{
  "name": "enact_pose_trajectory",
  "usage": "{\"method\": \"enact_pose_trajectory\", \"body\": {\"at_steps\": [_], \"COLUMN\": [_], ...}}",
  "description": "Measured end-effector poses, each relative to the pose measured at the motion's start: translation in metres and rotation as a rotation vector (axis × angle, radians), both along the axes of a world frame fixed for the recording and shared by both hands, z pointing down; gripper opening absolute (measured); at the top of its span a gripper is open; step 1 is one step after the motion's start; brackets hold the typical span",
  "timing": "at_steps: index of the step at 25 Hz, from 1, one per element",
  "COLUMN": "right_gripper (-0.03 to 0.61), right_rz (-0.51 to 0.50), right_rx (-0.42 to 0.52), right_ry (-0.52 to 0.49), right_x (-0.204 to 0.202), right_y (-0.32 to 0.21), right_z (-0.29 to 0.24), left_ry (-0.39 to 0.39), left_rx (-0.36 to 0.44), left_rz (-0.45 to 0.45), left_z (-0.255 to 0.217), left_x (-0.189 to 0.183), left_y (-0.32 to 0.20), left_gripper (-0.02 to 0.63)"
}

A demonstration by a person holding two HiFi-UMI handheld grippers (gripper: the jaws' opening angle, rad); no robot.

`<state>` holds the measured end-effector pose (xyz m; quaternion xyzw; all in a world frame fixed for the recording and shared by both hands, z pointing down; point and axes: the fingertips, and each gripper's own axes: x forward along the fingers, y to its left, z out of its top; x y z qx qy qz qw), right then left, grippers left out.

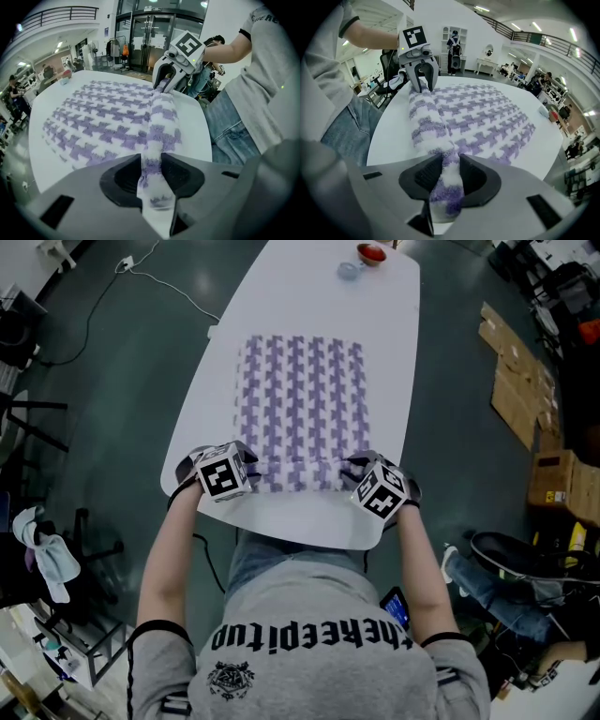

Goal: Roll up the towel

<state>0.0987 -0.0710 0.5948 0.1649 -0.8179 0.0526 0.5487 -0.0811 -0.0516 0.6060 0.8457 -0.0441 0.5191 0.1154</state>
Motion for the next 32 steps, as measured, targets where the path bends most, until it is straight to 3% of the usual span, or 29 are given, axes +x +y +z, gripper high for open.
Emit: {"method": "enact_pose_trajectory", "body": {"at_steps": [3, 6, 11, 14, 16, 19, 23, 32], "right_gripper": [0.120, 0.120, 0.120, 0.120, 0.127, 0.166, 0.206, 0.213], "right_rz": [-0.002, 0.022, 0.069, 0.019, -0.035, -0.099, -0.156, -0.157], "right_rx": [0.012, 0.061, 0.192, 0.235, 0.246, 0.264, 0.272, 0.248], "right_ry": [0.004, -0.035, -0.104, -0.108, -0.082, -0.008, 0.089, 0.143], "right_x": [-0.002, 0.001, 0.010, 0.009, 0.003, -0.004, 0.002, 0.008], "right_y": [-0.001, -0.005, -0.005, 0.013, 0.030, 0.043, 0.039, 0.037], "right_z": [0.002, -0.013, -0.057, -0.067, -0.058, -0.036, -0.010, 0.016], "left_ry": [0.002, 0.015, 0.051, 0.034, 0.008, -0.046, -0.130, -0.179], "left_rx": [0.008, 0.065, 0.282, 0.400, 0.438, 0.430, 0.429, 0.447], "left_rz": [-0.001, 0.009, -0.017, -0.011, 0.014, 0.049, 0.030, 0.029], "left_z": [0.002, -0.010, -0.056, -0.073, -0.068, -0.041, -0.012, 0.004], "left_x": [0.001, 0.003, 0.003, 0.012, 0.020, 0.025, 0.016, 0.003], "left_y": [0.002, 0.001, -0.002, 0.011, 0.030, 0.054, 0.054, 0.037], "left_gripper": [0.129, 0.130, 0.132, 0.140, 0.163, 0.210, 0.245, 0.236]}}
